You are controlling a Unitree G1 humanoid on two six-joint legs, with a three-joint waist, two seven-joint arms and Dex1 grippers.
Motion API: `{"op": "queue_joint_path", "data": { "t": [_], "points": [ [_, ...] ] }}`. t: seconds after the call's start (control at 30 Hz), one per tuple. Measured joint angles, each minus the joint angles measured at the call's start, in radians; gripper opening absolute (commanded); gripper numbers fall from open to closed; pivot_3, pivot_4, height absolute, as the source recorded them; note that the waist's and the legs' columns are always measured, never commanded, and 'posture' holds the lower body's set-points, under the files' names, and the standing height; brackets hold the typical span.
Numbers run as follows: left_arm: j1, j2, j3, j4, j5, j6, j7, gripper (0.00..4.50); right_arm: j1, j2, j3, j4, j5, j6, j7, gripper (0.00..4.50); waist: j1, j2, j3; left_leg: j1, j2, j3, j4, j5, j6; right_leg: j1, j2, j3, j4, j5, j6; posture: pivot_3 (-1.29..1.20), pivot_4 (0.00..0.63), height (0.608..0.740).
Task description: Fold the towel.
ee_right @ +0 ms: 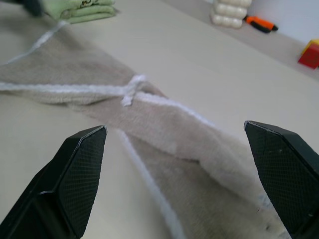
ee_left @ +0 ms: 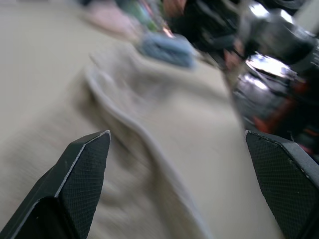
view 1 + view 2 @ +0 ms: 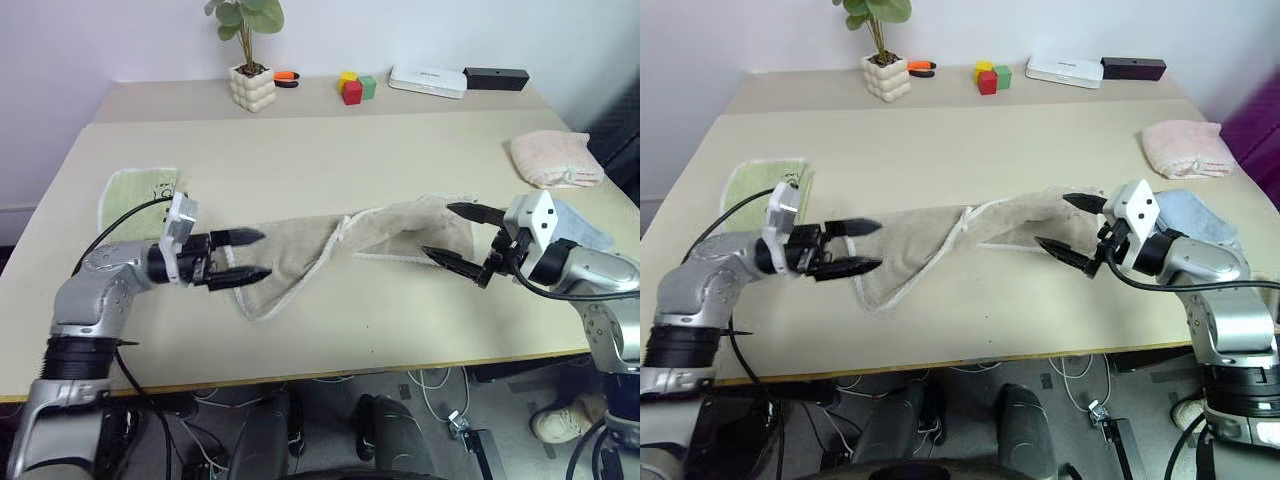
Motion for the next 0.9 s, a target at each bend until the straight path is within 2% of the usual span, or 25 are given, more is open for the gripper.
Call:
{"op": "queue_joint_path", "data": {
  "t": [0.2, 0.4, 0.57, 0.9],
  "points": [
    [0.112, 0.036, -0.08, -0.102, 0.106, -0.069, 0.029, 4.43, -0.015, 0.024, 0.029, 0.005, -0.004, -0.009, 0.0, 4.5, 0.009, 0.0, 0.0, -0.001, -0.001, 0.0, 0.0, -0.001, 0.001, -0.001, -0.002, 0.0, -0.001, 0.0, 0.0, 0.0, 0.15, 0.74],
    [0.135, 0.032, -0.106, -0.198, 0.17, -0.137, 0.087, 4.43, -0.019, 0.031, 0.03, 0.017, -0.01, -0.02, -0.001, 4.5, 0.007, 0.001, 0.0, 0.0, 0.0, 0.0, -0.002, -0.001, 0.001, -0.001, -0.002, 0.001, -0.001, 0.0, 0.0, 0.0, 0.15, 0.74],
    [0.19, -0.018, -0.142, -0.215, 0.241, -0.22, 0.164, 4.43, -0.061, 0.062, 0.047, 0.061, -0.019, -0.043, -0.004, 4.5, 0.006, 0.002, 0.0, -0.001, 0.0, 0.0, -0.002, -0.001, 0.001, -0.002, -0.001, 0.001, -0.001, 0.0, 0.0, 0.0, 0.15, 0.74],
    [0.257, -0.02, -0.153, -0.195, 0.34, -0.305, 0.254, 4.43, -0.092, 0.089, 0.079, 0.085, -0.033, -0.066, 0.004, 4.5, 0.009, 0.002, 0.0, 0.0, 0.0, 0.0, -0.002, -0.001, 0.001, -0.002, -0.002, 0.001, -0.001, 0.0, 0.0, 0.0, 0.15, 0.74]
  ]
}}
